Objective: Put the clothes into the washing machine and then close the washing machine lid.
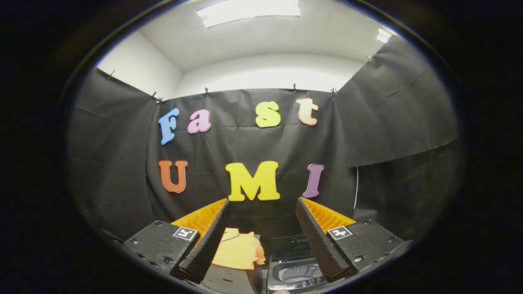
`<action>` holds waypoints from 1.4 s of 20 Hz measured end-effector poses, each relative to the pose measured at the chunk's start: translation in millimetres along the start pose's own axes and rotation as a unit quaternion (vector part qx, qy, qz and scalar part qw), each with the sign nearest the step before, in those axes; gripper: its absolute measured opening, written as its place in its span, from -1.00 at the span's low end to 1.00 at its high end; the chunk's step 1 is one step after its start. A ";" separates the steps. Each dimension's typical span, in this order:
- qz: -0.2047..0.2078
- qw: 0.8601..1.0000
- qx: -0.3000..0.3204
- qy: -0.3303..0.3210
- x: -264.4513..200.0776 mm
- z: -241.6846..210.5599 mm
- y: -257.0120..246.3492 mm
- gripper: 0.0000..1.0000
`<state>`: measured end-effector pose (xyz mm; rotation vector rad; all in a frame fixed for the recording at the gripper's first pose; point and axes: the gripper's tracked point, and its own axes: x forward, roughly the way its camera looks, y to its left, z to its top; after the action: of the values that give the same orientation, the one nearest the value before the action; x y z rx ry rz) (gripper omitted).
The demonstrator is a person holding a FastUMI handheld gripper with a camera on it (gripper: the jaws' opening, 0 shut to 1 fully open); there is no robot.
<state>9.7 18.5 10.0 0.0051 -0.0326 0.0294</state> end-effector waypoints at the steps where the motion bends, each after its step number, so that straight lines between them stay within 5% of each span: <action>1: -0.003 1.000 -0.008 0.001 3.3 0.0 3.8 1.00; 6: 0.035 0.999 0.005 0.003 17.4 -1.5 54.3 1.00; 15: 0.037 0.999 0.019 0.031 61.1 -2.8 146.9 1.00; 23: 0.079 0.990 0.056 0.103 108.0 -20.3 198.5 1.00; 28: 0.120 0.959 0.074 0.247 150.3 -89.5 221.6 1.00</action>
<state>156.2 244.9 -73.5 0.1445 0.4714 0.2749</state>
